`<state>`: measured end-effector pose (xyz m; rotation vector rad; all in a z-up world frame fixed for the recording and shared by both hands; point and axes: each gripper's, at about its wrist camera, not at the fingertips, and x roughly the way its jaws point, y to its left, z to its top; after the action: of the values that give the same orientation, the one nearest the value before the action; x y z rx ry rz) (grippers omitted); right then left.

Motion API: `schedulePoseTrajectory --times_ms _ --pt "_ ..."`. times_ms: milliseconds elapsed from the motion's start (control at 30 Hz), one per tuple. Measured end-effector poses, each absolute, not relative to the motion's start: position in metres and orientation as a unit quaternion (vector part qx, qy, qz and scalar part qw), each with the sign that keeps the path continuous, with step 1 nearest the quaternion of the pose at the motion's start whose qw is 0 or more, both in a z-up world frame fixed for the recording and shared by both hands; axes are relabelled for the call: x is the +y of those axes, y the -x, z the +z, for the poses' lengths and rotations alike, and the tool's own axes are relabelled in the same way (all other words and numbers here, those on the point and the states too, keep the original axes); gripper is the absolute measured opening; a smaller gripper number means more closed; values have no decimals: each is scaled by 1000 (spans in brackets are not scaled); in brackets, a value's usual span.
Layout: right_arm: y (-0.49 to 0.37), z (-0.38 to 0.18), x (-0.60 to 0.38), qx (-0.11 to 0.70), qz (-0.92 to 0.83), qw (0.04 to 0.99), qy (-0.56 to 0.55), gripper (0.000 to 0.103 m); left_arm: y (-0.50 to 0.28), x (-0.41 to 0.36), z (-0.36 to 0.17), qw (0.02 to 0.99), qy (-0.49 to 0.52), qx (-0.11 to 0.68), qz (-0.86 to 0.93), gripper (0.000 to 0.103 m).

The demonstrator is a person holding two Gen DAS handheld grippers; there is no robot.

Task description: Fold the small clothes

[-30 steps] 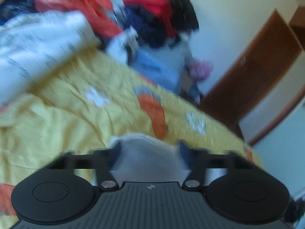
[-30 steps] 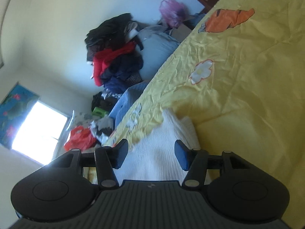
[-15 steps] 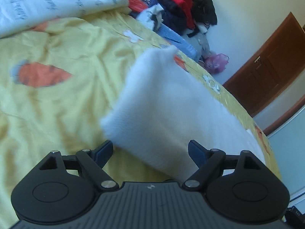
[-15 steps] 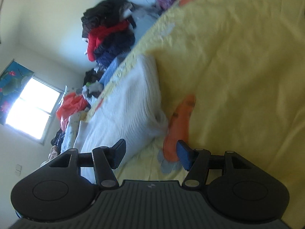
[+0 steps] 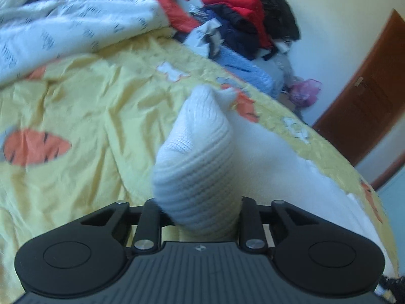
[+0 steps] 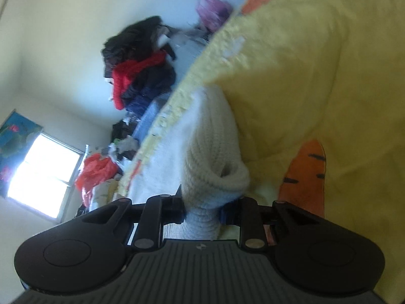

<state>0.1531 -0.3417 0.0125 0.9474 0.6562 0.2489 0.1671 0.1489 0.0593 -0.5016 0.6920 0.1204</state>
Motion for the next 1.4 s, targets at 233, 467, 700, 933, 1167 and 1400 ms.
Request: schedulePoseTrajectory --times_ms 233,467,700,933,1167,1400 --pt "-87 62 -355 281 184 842 -422 25 -85 154 97 920 239 309 -24 21" --pt "45 48 -383 336 194 822 -417 25 31 164 58 898 229 374 -42 24" --pt "66 33 -414 383 115 813 -422 49 42 187 77 909 163 379 -55 50" --pt "21 94 -424 312 104 896 -297 63 19 185 127 966 49 249 37 95" --pt "-89 86 -345 363 130 919 -80 66 -110 117 81 926 -88 367 30 80" --pt "-129 58 -334 409 159 893 -99 14 -152 112 57 911 -62 406 32 9"
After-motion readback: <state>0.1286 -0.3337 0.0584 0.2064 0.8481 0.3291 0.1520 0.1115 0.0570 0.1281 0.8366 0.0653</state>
